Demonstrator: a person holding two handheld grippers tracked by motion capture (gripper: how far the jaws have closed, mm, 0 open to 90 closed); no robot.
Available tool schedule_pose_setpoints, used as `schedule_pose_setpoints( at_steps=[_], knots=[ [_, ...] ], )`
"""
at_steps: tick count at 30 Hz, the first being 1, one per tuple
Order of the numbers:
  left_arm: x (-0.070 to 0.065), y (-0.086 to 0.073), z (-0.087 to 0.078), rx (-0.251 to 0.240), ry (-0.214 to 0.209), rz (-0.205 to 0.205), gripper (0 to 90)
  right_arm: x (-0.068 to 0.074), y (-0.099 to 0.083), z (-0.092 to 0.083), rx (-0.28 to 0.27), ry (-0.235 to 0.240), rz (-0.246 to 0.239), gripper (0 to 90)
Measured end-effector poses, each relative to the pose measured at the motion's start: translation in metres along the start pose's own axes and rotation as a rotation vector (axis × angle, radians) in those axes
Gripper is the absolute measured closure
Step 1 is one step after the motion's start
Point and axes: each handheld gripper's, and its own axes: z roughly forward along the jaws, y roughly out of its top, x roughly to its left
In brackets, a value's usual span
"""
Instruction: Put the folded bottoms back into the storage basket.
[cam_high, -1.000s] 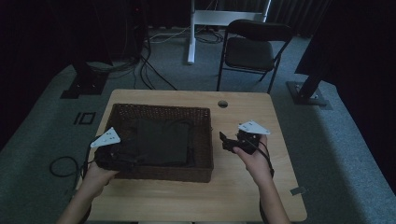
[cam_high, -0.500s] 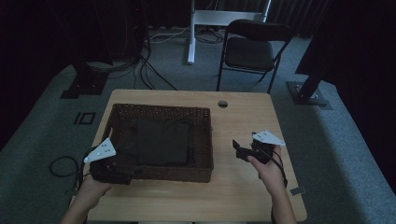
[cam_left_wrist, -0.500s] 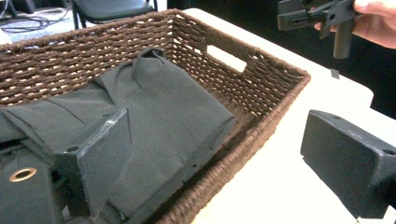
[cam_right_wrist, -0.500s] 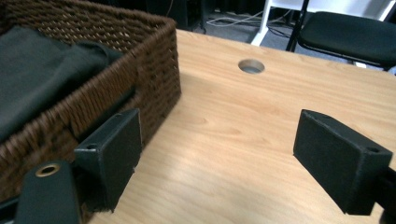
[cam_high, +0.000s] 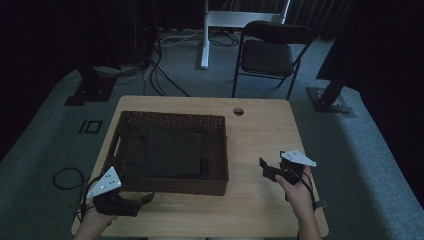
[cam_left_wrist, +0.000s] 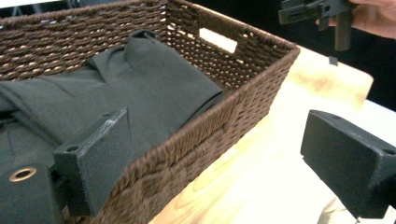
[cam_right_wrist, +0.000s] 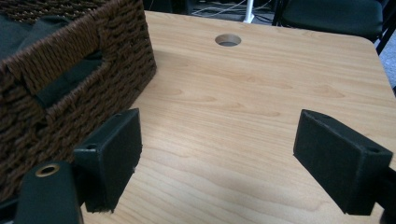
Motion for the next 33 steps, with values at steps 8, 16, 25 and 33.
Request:
schedule_pose_setpoints(
  at_steps=[8, 16, 25, 33],
  knots=[
    [-0.002, -0.023, 0.002, 0.016, 0.02, 0.016, 9.5, -0.009, -0.014, -0.001, -0.001, -0.013, 0.038, 15.0],
    [0.005, -0.052, 0.01, 0.067, 0.059, -0.023, 9.4, -0.017, -0.031, 0.001, 0.03, -0.029, 0.05, 15.0],
    [0.017, -0.075, 0.017, 0.155, 0.14, -0.056, 9.4, -0.025, -0.046, 0.004, 0.067, -0.053, 0.06, 15.1],
    [0.025, -0.09, 0.023, 0.215, 0.171, -0.114, 9.4, -0.031, -0.06, 0.01, 0.131, -0.084, 0.034, 15.1]
  ],
)
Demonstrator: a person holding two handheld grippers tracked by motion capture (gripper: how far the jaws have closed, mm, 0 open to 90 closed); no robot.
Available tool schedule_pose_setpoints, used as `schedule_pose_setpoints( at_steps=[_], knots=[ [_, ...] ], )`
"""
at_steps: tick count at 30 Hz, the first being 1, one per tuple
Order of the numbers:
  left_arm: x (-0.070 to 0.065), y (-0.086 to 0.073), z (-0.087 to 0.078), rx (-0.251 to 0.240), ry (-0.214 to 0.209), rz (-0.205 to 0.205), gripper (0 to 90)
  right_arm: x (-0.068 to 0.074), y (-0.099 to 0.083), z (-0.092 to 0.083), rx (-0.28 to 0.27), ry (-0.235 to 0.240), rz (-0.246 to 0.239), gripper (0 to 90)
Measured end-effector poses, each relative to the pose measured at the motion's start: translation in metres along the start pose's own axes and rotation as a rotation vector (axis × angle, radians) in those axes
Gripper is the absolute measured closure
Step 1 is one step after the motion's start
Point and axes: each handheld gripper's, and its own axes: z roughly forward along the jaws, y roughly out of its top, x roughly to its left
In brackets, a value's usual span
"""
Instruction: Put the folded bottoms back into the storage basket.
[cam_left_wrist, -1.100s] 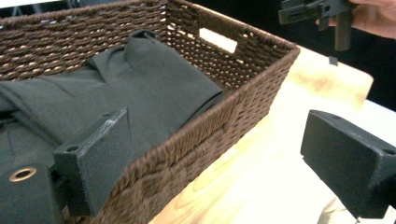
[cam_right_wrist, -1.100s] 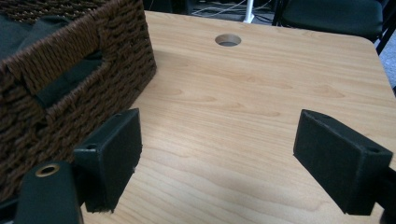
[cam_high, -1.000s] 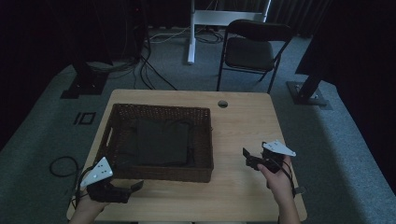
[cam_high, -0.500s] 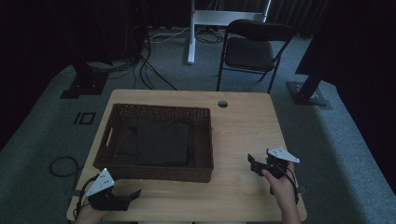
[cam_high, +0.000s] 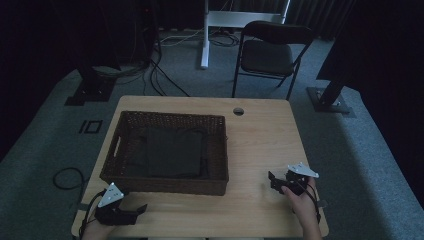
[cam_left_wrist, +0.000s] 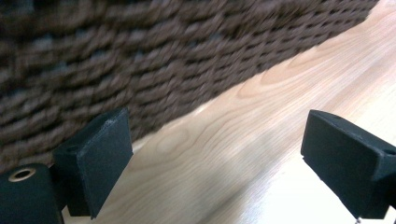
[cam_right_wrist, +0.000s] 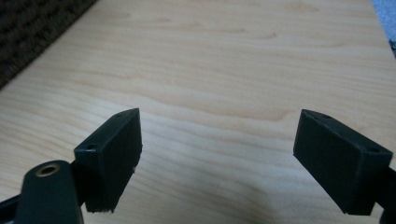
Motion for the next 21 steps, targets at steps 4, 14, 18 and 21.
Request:
schedule_pose_setpoints(
  at_steps=[4, 14, 18, 21],
  knots=[
    [0.004, -0.005, 0.004, 0.024, 0.025, -0.039, 9.4, -0.003, -0.005, 0.002, 0.035, 0.006, 0.012, 15.2],
    [0.012, -0.014, 0.008, 0.071, 0.137, -0.086, 9.4, -0.009, -0.017, 0.01, 0.1, -0.04, 0.006, 15.2],
    [0.012, -0.015, 0.008, 0.073, 0.175, -0.104, 9.4, -0.011, -0.017, 0.011, 0.121, -0.055, 0.02, 14.0],
    [0.009, -0.015, 0.01, 0.071, 0.204, -0.094, 9.3, -0.011, -0.016, 0.012, 0.123, -0.059, 0.031, 13.6]
  ],
)
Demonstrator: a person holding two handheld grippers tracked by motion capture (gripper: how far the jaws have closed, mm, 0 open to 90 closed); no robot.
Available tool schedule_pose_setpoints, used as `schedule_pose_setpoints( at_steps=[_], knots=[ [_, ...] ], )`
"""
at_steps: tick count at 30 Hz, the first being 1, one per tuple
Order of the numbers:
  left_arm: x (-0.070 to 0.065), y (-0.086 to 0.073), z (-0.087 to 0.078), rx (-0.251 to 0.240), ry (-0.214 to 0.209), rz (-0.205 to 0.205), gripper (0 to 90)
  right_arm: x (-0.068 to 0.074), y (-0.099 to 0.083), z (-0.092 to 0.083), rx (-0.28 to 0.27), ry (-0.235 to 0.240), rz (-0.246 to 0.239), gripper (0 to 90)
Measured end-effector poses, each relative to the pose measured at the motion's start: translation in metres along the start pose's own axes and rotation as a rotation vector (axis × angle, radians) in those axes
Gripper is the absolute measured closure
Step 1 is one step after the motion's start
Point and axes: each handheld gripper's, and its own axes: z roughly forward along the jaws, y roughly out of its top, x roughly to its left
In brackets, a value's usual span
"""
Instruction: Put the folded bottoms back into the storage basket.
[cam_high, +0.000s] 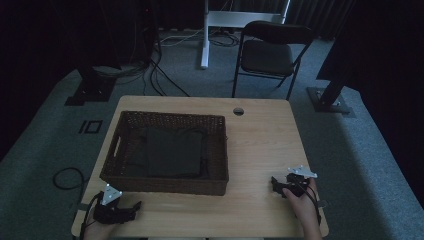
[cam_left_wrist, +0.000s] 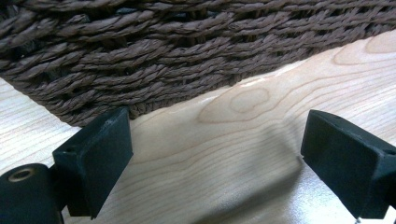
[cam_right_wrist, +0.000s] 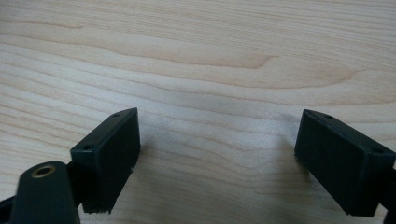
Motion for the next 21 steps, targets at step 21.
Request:
schedule_pose_setpoints(
  at_steps=[21],
  knots=[
    [-0.0084, -0.0022, 0.004, -0.035, 0.066, -0.029, 9.4, -0.0002, 0.0001, 0.0004, 0.002, -0.004, 0.002, 12.3]
  ],
)
